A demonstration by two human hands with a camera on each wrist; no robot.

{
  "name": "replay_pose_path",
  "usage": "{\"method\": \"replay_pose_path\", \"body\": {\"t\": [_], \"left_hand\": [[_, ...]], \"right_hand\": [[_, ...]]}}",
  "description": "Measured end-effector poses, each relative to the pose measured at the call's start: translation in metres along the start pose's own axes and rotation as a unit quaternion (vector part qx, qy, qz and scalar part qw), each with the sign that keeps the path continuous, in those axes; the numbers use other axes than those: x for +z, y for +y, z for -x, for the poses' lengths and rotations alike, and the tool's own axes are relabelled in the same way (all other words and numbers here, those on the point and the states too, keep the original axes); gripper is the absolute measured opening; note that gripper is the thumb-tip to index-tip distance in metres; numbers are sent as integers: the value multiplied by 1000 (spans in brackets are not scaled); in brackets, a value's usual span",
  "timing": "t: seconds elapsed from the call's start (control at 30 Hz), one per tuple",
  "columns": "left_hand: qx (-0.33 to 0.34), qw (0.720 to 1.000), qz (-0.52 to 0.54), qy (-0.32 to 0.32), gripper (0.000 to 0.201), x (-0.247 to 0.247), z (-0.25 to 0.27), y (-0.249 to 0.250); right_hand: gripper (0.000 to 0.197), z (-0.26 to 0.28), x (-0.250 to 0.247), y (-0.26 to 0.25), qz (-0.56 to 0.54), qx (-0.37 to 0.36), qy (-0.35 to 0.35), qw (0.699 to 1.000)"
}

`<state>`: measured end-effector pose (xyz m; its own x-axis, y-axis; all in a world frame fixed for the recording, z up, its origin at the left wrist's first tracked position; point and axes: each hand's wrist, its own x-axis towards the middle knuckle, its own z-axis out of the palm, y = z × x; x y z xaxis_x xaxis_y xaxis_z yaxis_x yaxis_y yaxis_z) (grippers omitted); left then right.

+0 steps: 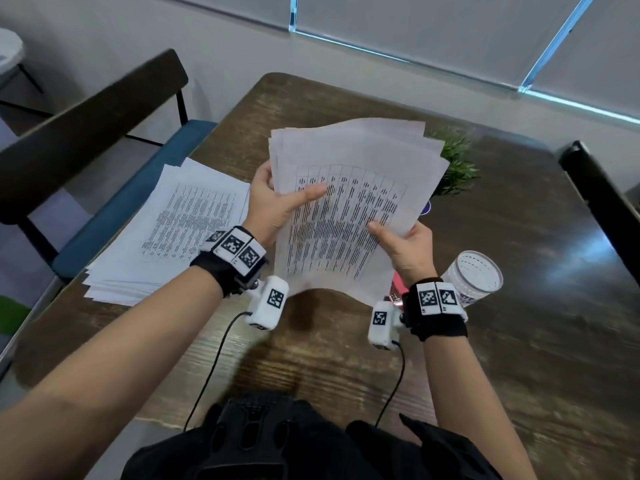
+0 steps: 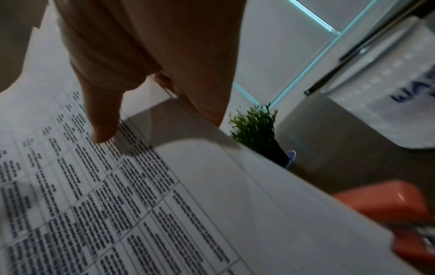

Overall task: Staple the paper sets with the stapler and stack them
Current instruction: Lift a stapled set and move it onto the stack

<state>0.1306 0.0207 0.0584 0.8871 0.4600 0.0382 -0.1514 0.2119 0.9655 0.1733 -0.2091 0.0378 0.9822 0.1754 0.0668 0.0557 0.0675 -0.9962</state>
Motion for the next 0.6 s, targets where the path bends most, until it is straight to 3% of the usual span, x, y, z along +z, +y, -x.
{"method": "replay_pose_path", "body": {"t": [0.13, 0.33, 0.47, 0.53, 0.6], "left_hand": [[-3, 999, 2, -45, 100, -1, 1, 5], [35, 992, -88, -88, 36, 13, 10, 9], [93, 986, -91, -103, 33, 22, 10, 28], [115, 986, -78, -89, 40, 22, 6, 36], [127, 987, -78, -66, 36, 19, 1, 36]], "right_hand": [[38, 0, 2, -12, -18, 7, 9, 1000], [35, 0, 10, -12, -6, -22, 23, 999], [39, -5, 10, -24, -27, -60, 41, 997], [43, -9, 6, -27, -60, -65, 45, 995], [51, -11, 4, -28, -84, -53, 51, 994]]}}
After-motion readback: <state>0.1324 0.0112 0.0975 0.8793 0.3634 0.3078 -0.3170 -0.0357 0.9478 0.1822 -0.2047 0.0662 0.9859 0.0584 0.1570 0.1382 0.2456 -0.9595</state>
